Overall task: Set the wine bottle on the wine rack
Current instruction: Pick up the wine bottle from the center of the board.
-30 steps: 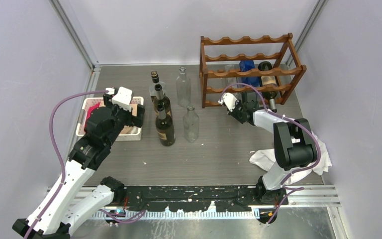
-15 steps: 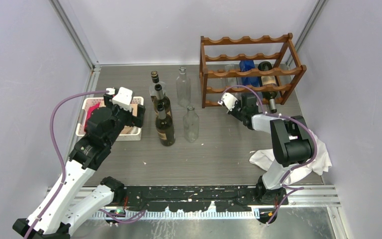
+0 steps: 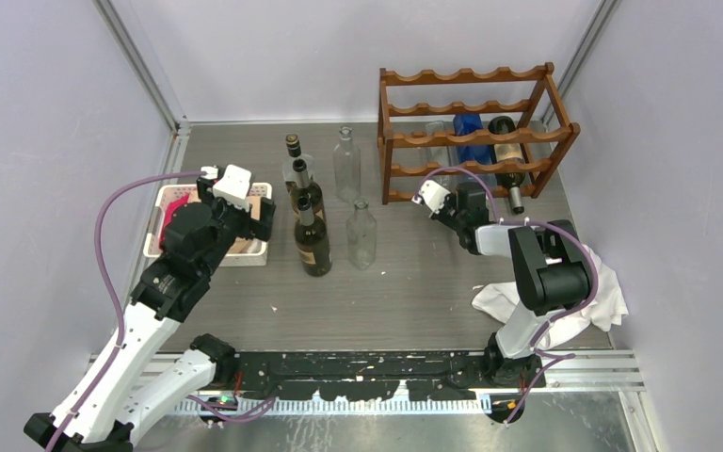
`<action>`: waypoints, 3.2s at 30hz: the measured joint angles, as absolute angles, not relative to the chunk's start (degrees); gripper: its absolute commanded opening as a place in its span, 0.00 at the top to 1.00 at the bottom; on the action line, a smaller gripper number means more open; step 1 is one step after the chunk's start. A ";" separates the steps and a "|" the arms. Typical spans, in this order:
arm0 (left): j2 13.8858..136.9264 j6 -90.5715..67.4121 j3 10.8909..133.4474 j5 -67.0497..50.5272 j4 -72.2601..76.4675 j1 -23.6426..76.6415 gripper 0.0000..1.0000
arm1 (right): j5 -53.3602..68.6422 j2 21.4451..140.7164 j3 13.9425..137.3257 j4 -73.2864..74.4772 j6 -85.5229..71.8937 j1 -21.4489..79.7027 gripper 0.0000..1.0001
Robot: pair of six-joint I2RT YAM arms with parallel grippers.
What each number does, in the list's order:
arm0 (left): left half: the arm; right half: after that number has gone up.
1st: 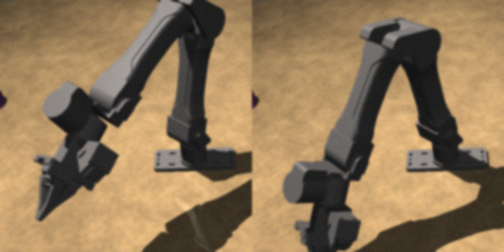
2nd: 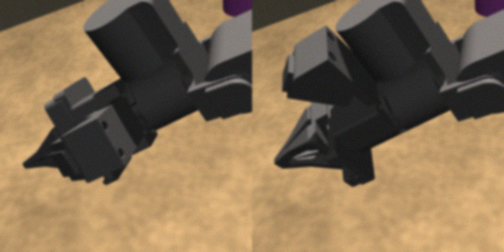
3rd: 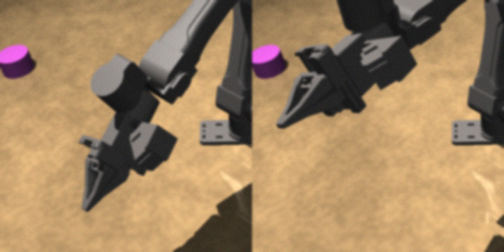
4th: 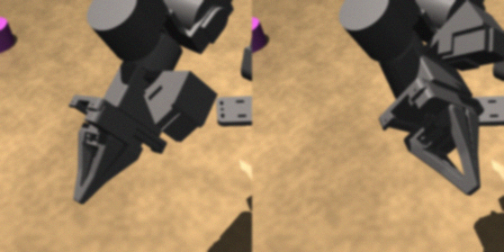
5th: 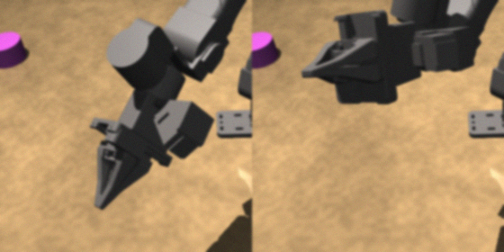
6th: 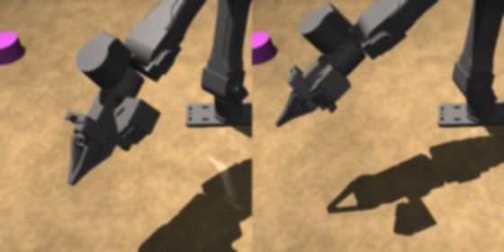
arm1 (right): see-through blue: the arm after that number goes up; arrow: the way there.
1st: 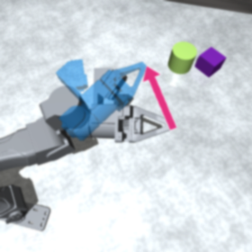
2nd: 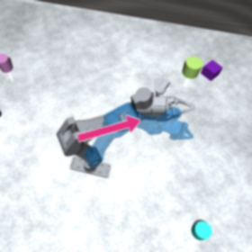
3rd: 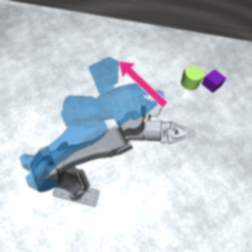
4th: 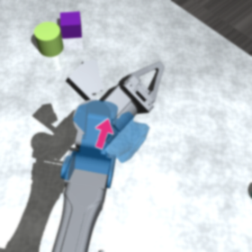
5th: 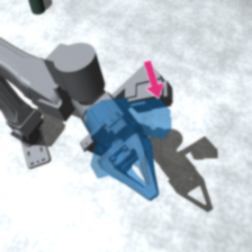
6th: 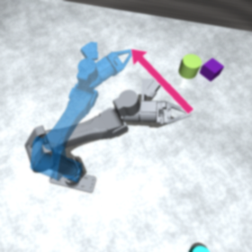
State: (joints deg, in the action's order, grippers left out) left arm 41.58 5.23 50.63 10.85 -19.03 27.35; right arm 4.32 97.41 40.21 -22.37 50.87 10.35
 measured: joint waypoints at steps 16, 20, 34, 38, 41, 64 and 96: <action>40.71 5.43 50.37 10.04 -18.85 27.35 0.11 | 9.58 78.91 44.18 8.01 52.18 9.91 0.83; 39.48 4.89 50.41 9.06 -18.96 27.35 0.10 | 12.12 71.13 46.39 18.74 50.26 9.63 0.44; 32.60 -15.29 61.69 -11.55 -22.72 27.35 0.06 | 47.46 69.69 70.04 48.82 32.10 9.28 0.00; 31.86 -20.71 56.29 -17.10 -22.55 27.35 0.06 | 51.96 72.86 77.03 52.23 29.43 12.25 0.00; 30.68 -23.00 51.64 -18.39 -22.72 27.35 0.05 | 50.92 76.69 84.51 53.04 26.96 19.14 0.00; 18.04 -35.51 34.09 -21.08 -16.51 27.35 0.05 | 11.64 96.77 101.86 53.87 14.41 43.44 0.49; 66.87 5.21 42.17 11.94 3.60 79.31 0.04 | 54.06 81.45 80.36 63.46 19.25 0.10 0.99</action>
